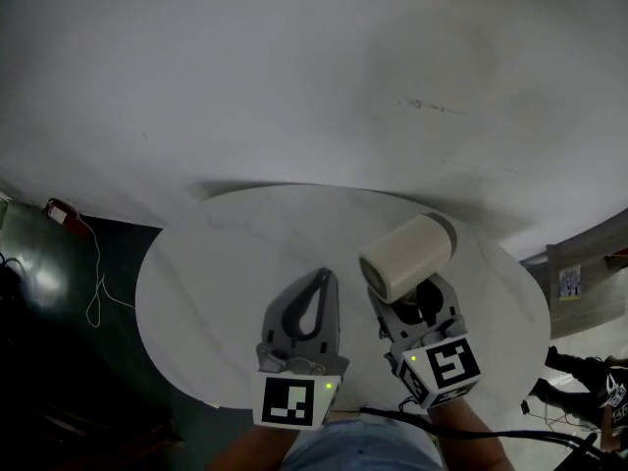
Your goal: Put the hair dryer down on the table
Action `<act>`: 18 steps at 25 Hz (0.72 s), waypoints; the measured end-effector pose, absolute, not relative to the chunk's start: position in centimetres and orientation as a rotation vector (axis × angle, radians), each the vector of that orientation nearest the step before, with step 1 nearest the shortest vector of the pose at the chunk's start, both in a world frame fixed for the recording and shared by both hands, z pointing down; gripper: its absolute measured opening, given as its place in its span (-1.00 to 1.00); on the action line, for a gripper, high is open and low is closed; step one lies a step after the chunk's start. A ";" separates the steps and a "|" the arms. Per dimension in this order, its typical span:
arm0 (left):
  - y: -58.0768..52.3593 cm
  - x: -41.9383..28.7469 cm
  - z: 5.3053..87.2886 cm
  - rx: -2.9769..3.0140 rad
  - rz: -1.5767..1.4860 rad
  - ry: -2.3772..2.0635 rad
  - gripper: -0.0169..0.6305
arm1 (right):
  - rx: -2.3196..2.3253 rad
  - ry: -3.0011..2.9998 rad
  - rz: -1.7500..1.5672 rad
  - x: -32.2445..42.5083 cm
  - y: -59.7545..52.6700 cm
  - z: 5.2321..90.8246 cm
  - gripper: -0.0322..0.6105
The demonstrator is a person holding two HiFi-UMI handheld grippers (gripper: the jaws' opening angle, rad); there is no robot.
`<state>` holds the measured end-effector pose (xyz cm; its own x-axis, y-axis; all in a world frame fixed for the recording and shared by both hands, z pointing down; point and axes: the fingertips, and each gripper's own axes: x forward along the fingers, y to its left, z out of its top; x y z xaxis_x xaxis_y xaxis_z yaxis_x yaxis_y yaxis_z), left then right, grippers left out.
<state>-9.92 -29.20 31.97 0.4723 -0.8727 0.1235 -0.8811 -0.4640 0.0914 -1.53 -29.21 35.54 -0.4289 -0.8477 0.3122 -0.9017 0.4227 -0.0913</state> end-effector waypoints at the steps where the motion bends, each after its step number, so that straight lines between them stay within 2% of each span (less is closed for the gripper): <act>1: -29.5 -9.7 32.4 2.567 0.092 -1.542 -0.90 | 1.534 -2.452 0.371 -1.3 -29.5 36.2 -0.19; 18: -33.8 -8.7 39.3 2.472 0.254 -1.496 -0.90 | 1.415 -2.299 0.586 0.0 -32.7 46.1 -0.20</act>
